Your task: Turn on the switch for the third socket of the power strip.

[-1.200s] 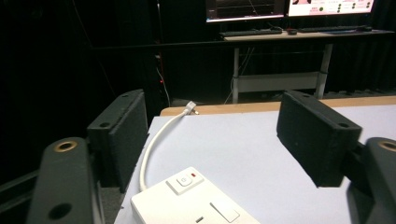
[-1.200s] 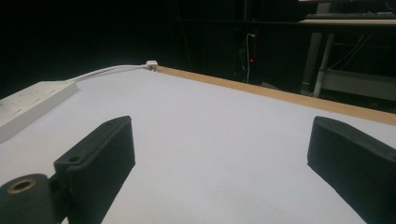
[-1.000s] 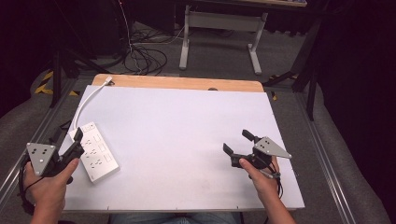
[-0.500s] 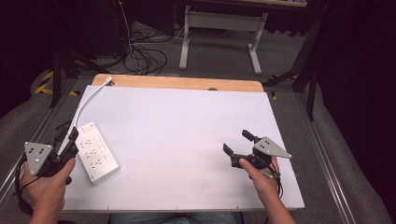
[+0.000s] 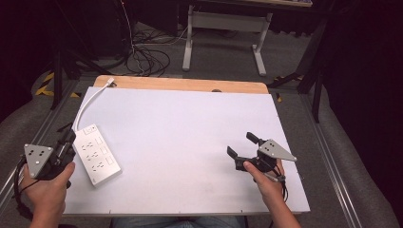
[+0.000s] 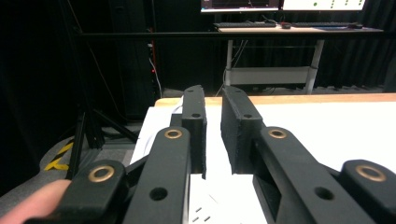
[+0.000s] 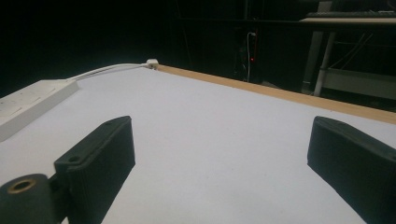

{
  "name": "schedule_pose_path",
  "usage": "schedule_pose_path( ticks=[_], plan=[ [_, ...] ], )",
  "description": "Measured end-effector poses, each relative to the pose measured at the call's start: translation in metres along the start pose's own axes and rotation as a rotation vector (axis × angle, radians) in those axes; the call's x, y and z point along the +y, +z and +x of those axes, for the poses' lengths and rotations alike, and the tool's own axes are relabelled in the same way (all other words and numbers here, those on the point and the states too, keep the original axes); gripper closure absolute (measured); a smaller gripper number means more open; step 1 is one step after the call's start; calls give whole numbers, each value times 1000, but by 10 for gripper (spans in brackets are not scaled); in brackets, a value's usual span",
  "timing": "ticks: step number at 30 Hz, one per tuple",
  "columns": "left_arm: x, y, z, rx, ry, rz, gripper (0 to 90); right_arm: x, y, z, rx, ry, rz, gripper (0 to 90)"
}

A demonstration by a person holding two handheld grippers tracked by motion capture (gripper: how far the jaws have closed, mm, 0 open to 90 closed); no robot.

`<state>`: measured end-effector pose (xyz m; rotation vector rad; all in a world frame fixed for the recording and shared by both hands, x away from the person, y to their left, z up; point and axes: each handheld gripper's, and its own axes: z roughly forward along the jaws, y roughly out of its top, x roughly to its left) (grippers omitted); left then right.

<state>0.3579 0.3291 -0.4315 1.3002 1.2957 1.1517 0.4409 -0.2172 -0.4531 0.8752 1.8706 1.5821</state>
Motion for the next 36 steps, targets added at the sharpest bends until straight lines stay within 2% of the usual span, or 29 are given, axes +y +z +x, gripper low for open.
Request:
schedule_pose_path(
  ticks=[13, 22, 33, 36],
  plan=[
    [2, 0, 0, -34, 1, 43, 889, 0, 0, 0, 1, -3, 0, 83],
    [2, 1, -1, -44, 3, 58, 892, 0, 0, 0, 0, -6, 3, 86],
    [1, 3, -1, -65, 22, 78, 896, 0, -1, -1, -2, -5, 7, 86],
    [1, 4, -1, -70, 39, 87, 897, 0, -1, 0, 0, -4, 8, 86]
  ],
)
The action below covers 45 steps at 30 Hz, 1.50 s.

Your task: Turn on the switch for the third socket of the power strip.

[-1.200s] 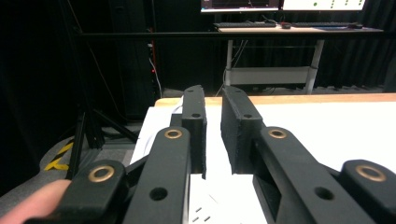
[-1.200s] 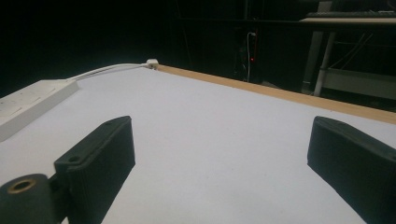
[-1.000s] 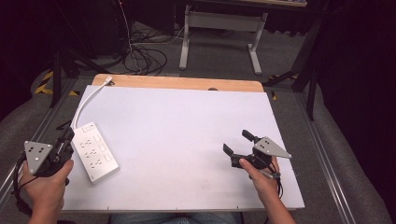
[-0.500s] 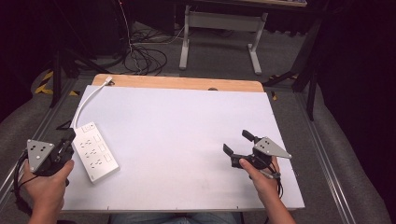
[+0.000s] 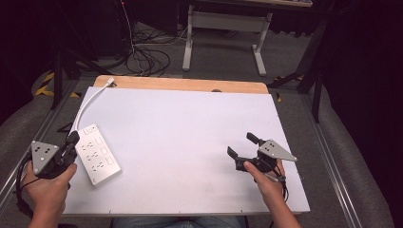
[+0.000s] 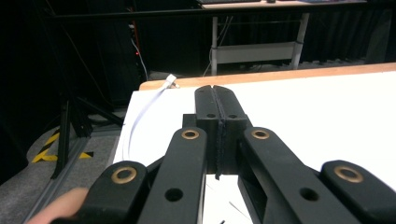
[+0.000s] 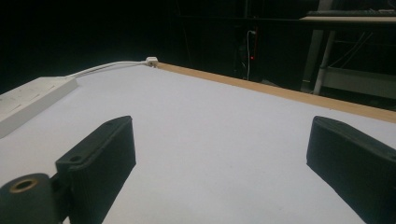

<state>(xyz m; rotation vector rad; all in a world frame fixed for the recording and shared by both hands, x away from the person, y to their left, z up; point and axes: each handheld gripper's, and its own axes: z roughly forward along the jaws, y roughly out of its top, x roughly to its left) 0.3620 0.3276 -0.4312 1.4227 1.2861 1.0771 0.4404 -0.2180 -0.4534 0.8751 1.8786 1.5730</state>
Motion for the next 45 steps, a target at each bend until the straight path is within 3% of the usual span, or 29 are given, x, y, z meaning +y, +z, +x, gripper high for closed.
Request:
schedule_pose_path(
  ticks=[13, 45],
  plan=[
    [0, 3, -6, -49, 50, 32, 896, 0, 0, 0, -1, -3, 2, 89],
    [-2, 8, -11, -112, 84, 101, 897, 0, 0, 0, 0, -5, 5, 90]
  ],
)
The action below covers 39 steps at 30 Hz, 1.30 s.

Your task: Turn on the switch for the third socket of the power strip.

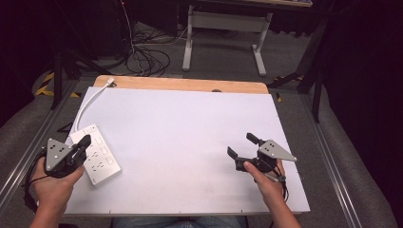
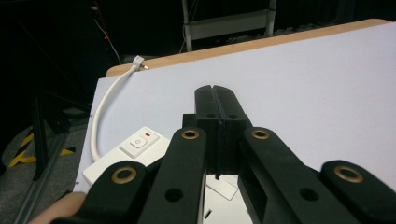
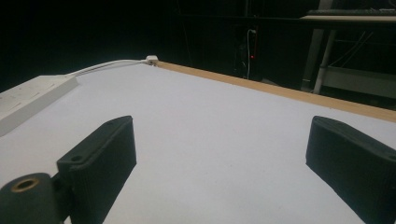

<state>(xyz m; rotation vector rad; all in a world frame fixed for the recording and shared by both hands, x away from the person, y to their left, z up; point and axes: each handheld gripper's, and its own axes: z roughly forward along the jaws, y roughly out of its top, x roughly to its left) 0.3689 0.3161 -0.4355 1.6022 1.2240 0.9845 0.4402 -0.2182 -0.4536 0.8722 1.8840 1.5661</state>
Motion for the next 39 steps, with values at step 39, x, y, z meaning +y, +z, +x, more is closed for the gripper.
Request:
schedule_pose_path(
  ticks=[39],
  plan=[
    [-2, 11, -7, -86, 51, 163, 898, -1, 0, 0, -4, -3, 12, 90]
  ],
)
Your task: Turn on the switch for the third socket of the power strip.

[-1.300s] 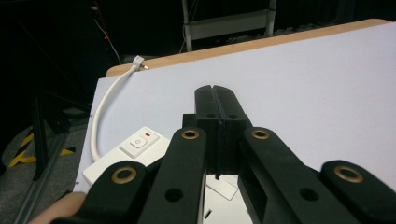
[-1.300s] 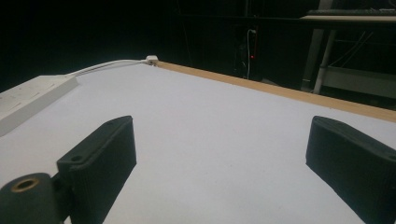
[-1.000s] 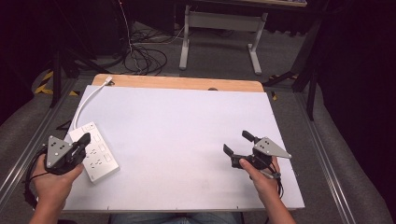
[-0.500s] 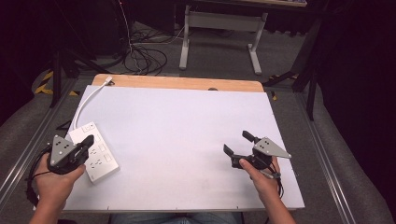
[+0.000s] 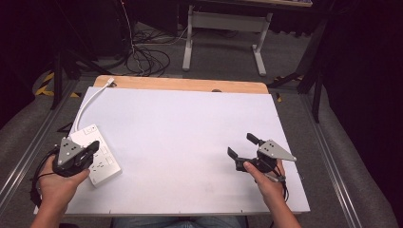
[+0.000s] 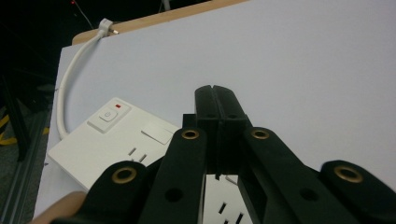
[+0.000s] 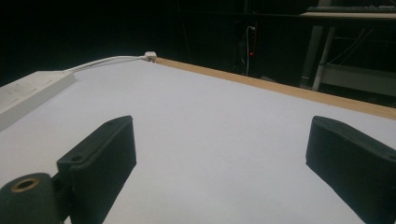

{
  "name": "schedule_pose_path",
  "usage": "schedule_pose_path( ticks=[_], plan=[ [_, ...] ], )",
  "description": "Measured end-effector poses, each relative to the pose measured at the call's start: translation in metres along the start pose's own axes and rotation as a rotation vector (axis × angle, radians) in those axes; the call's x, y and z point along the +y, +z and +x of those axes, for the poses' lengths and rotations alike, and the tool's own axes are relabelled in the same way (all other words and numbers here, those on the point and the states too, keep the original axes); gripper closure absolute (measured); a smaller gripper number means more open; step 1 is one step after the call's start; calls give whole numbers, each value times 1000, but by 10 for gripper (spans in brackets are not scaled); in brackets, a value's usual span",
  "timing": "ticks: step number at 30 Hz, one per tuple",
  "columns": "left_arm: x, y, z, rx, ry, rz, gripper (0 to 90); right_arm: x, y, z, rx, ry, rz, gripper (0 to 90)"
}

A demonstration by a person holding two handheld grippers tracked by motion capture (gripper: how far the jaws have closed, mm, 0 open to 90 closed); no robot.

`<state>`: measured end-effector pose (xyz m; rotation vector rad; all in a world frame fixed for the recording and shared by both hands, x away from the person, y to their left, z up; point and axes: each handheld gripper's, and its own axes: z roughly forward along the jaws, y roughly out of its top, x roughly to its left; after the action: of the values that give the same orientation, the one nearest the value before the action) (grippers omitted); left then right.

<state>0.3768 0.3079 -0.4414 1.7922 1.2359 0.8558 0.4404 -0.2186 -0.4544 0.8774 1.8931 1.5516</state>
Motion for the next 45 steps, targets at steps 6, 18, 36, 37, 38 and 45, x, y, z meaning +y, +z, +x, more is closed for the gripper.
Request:
schedule_pose_path(
  ticks=[6, 18, 36, 37, 38, 45],
  plan=[
    [0, 2, -1, -12, 6, 23, 898, 0, 0, 0, 0, 0, 1, 90],
    [-1, 5, -3, -29, 29, 63, 898, 0, 0, 0, 1, -2, 2, 92],
    [-1, 9, -7, -78, 68, 130, 898, 0, 0, 0, 1, -1, 3, 92],
    [-1, 10, -7, -79, 71, 133, 898, 0, 0, 0, 1, -1, 4, 92],
    [-1, 10, -7, -79, 76, 136, 898, 0, 0, 0, 1, -1, 4, 92],
    [-2, 11, -7, -90, 86, 156, 897, 0, 0, 0, 1, 0, 4, 92]
  ],
)
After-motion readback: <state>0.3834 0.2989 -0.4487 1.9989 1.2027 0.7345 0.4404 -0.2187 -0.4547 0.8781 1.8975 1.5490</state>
